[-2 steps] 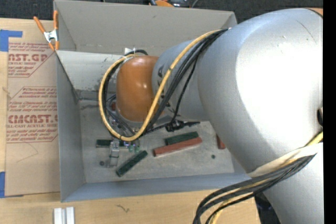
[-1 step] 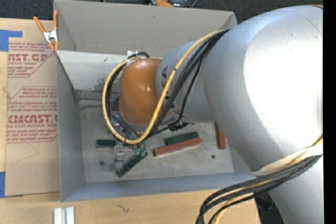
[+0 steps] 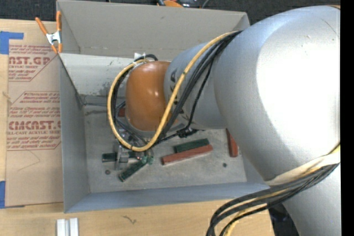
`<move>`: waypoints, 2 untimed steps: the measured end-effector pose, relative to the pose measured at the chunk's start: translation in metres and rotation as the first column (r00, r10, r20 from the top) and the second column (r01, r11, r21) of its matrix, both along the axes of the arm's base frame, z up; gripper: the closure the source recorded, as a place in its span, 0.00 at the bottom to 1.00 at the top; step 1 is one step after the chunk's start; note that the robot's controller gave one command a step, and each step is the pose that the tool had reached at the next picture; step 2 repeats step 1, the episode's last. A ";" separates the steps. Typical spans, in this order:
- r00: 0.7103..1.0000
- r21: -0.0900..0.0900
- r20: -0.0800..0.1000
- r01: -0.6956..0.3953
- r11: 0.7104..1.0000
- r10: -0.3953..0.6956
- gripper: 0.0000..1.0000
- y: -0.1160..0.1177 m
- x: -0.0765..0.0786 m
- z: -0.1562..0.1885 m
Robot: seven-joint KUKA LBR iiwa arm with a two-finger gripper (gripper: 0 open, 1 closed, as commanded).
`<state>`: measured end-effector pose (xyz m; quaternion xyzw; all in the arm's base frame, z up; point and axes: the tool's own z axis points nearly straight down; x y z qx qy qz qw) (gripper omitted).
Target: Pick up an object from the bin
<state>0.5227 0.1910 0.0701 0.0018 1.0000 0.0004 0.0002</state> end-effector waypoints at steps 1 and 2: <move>1.000 0.003 0.008 -0.001 1.000 0.001 1.00 0.001 0.002 0.115; 1.000 0.003 0.008 -0.001 1.000 0.001 1.00 0.001 0.002 0.115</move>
Offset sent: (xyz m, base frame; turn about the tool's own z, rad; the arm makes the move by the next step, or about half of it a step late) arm -0.0001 -0.0001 0.1106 0.0000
